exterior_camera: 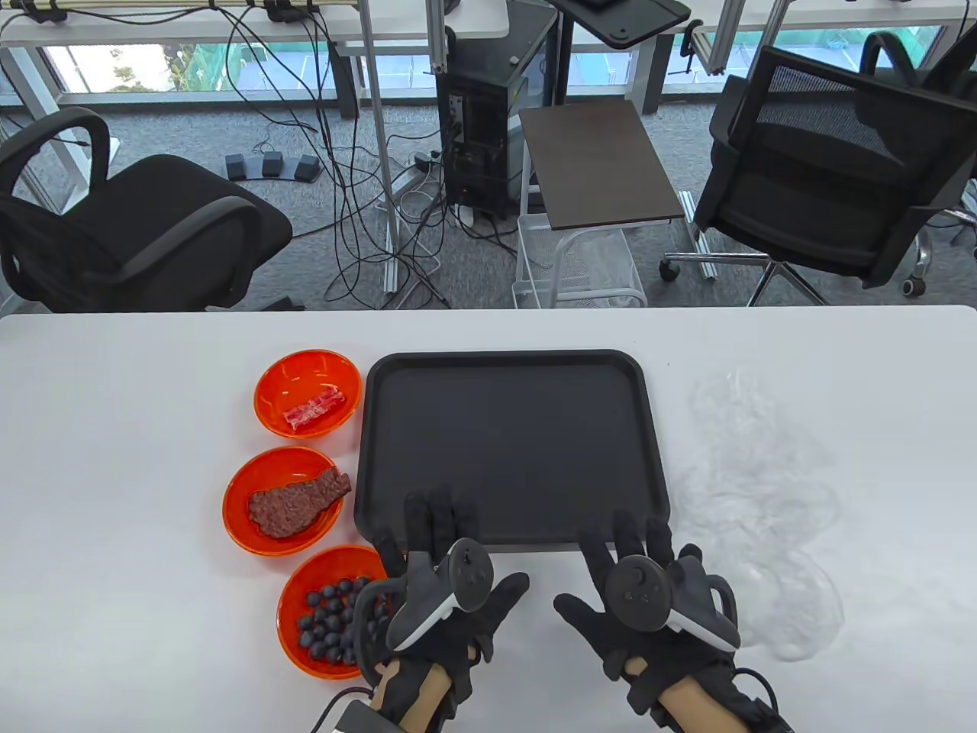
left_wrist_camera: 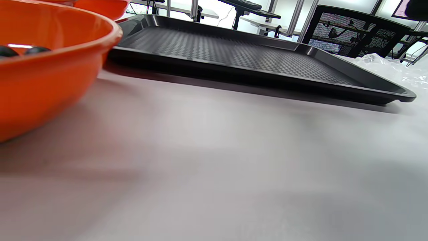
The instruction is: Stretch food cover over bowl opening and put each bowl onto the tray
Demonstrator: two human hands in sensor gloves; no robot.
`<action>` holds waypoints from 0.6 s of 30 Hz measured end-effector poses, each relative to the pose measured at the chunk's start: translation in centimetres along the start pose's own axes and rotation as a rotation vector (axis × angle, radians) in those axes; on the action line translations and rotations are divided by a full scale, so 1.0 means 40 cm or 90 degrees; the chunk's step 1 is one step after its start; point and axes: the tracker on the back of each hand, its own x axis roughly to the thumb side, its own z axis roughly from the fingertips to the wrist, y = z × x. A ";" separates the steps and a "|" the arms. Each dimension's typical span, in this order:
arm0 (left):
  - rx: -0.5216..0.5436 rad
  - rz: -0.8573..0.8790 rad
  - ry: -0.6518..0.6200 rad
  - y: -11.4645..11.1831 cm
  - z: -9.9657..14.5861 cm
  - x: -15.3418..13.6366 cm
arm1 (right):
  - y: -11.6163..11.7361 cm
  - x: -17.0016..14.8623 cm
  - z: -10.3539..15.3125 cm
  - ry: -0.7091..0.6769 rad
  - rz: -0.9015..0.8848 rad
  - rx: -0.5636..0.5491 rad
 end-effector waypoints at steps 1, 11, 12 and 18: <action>-0.001 0.004 0.005 0.004 0.002 -0.004 | -0.001 0.000 0.001 0.001 -0.001 0.000; 0.085 0.027 0.103 0.078 0.027 -0.140 | -0.005 -0.008 0.004 0.005 -0.009 -0.008; 0.093 0.022 0.111 0.079 0.031 -0.155 | -0.005 -0.010 0.004 0.005 -0.009 -0.008; 0.189 0.034 0.155 0.091 0.069 -0.270 | -0.008 -0.016 0.004 0.013 -0.017 -0.014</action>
